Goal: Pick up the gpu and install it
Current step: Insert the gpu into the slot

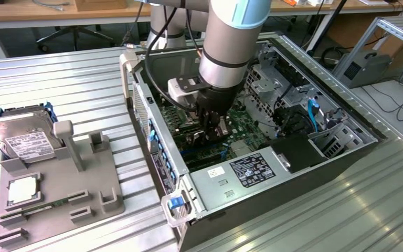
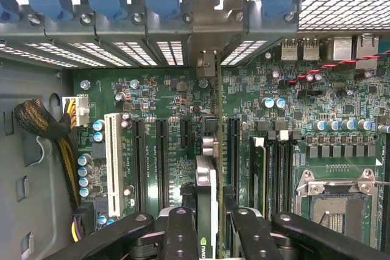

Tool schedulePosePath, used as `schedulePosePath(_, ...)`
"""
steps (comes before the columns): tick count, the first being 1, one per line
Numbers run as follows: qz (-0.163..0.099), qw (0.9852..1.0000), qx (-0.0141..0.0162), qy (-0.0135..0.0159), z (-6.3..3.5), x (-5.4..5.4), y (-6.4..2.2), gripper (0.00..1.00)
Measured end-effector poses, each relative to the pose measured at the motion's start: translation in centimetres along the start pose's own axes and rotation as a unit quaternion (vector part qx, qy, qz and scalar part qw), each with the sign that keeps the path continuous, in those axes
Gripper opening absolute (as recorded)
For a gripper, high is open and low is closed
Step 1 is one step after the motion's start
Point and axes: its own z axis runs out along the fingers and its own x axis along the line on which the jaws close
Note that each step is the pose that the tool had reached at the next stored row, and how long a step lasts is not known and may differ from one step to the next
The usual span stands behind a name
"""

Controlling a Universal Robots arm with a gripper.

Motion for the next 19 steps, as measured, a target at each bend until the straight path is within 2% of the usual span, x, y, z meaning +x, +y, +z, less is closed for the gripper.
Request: schedulePosePath(19, -0.001, 1.0, 0.0001, 0.0002, 0.35, 0.02, 0.17, 0.27)
